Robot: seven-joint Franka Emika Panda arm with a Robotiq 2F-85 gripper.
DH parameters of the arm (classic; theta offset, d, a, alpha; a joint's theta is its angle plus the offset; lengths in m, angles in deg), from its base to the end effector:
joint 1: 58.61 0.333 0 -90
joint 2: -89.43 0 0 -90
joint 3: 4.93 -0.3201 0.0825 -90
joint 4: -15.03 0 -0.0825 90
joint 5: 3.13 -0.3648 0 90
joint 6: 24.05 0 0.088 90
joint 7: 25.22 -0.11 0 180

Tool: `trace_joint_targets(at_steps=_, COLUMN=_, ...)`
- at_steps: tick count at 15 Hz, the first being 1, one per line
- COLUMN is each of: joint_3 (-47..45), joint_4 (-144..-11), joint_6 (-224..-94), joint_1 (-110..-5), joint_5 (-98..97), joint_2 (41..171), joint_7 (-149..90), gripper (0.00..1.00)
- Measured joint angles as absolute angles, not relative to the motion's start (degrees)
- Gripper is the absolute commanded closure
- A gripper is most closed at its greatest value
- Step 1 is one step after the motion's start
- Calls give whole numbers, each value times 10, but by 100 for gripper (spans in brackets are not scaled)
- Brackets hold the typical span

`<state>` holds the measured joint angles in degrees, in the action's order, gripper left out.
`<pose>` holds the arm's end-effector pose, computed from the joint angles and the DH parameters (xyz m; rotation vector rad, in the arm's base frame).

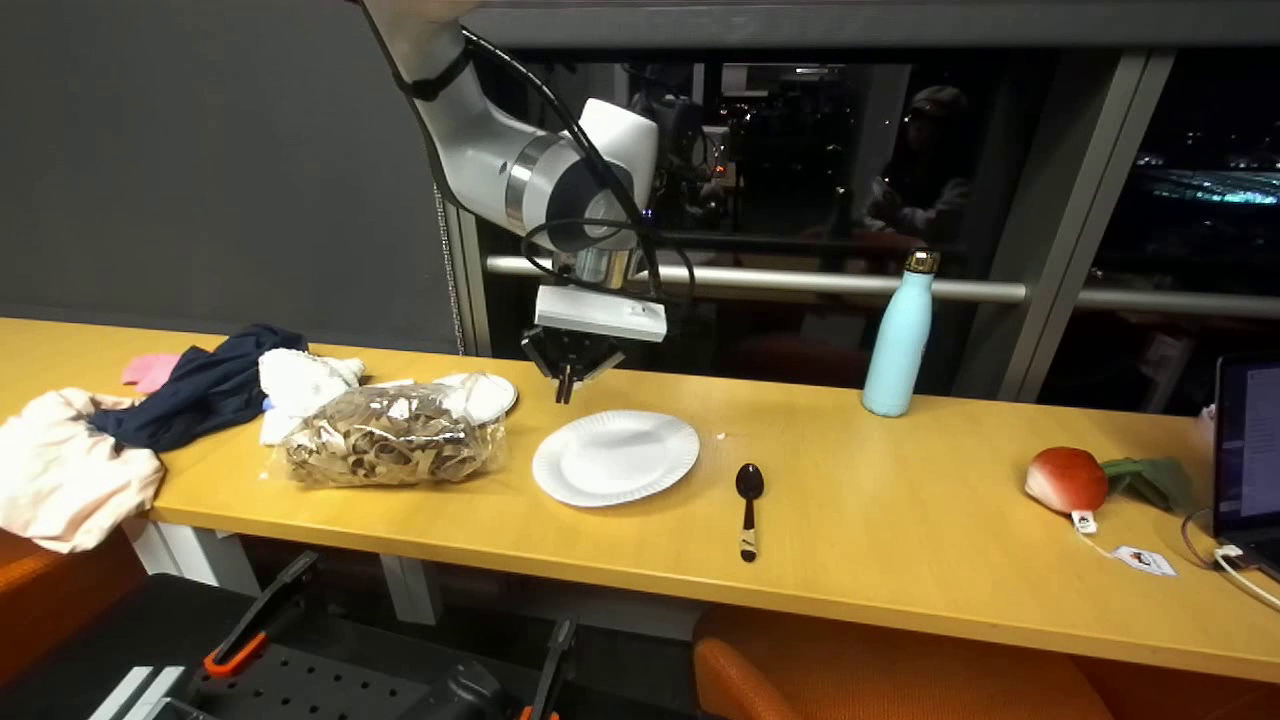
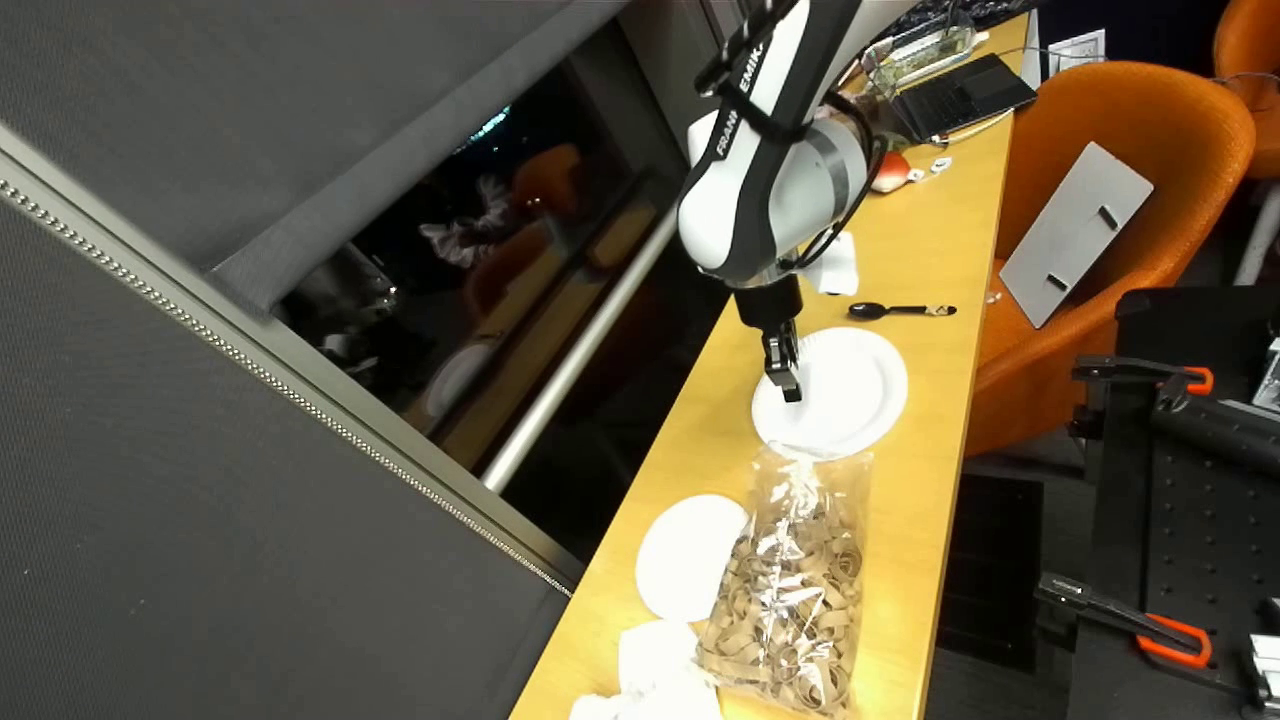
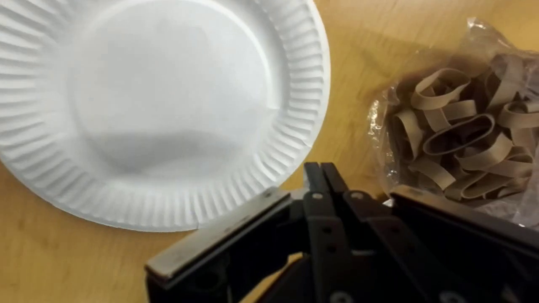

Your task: Remove the rubber bands from the plastic bag and put them on the plate on the right

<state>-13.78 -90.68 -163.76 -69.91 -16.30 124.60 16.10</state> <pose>0.6318 -0.0327 0.2086 -2.8324 -0.6839 -0.1025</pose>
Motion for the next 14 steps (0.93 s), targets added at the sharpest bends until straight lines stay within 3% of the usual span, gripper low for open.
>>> trace_joint_targets(at_steps=14, joint_3=-267, joint_4=-1034, joint_6=-1764, joint_1=-765, joint_5=-292, joint_2=1243, joint_7=274, gripper=100)
